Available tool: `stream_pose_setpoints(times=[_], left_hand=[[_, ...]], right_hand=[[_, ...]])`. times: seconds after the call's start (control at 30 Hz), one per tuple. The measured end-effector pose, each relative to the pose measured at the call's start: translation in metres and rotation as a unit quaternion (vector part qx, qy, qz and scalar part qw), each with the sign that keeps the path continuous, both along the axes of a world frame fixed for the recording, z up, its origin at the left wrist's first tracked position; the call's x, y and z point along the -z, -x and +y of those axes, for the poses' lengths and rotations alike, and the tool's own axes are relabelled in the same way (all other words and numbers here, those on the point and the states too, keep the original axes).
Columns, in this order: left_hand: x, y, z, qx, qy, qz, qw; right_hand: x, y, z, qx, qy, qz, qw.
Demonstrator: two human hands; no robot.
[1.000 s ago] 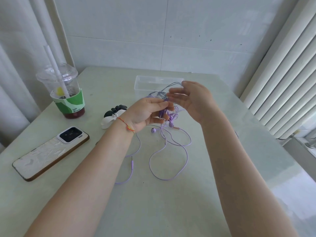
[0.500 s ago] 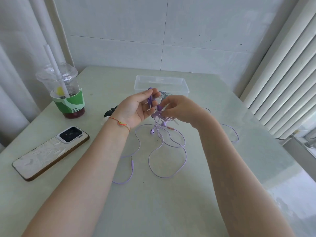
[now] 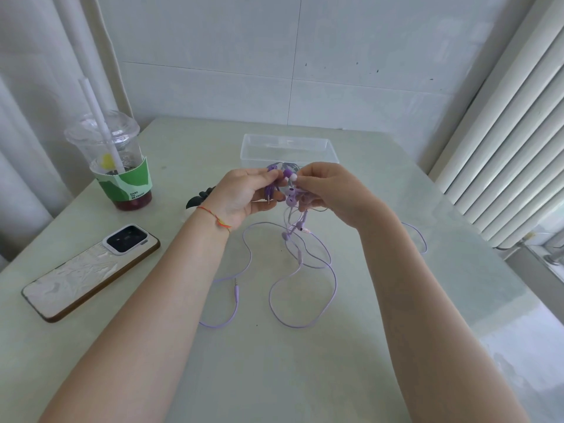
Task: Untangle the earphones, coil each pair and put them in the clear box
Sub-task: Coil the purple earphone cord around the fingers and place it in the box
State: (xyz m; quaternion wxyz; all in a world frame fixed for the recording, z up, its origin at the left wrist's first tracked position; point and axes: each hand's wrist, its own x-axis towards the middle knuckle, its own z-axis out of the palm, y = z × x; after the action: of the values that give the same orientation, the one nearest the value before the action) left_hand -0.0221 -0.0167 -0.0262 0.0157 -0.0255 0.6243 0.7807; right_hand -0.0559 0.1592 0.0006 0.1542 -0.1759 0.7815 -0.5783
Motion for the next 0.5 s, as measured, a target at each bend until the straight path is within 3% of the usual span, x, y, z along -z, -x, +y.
stream_pose_setpoints(times=[0.1,0.2,0.3,0.4,0.5], left_hand=[[-0.001,0.001,0.001,-0.003,-0.032,0.018,0.999],[-0.002,0.001,-0.001,-0.029,-0.058,0.044,0.997],[-0.003,0.000,-0.002,-0.036,0.004,0.063,0.997],[-0.005,-0.004,-0.002,0.055,0.098,0.061,0.992],[-0.007,-0.008,0.001,0.145,0.096,0.045,0.984]], right_hand=[[0.001,0.000,0.000,0.005,-0.111,0.043,0.993],[0.002,0.001,0.002,-0.005,-0.280,0.101,0.955],[0.002,0.008,0.000,0.037,-0.369,0.175,0.912],[-0.003,0.006,-0.002,0.122,-0.181,0.169,0.961],[-0.008,0.000,0.001,0.035,-0.022,0.100,0.994]])
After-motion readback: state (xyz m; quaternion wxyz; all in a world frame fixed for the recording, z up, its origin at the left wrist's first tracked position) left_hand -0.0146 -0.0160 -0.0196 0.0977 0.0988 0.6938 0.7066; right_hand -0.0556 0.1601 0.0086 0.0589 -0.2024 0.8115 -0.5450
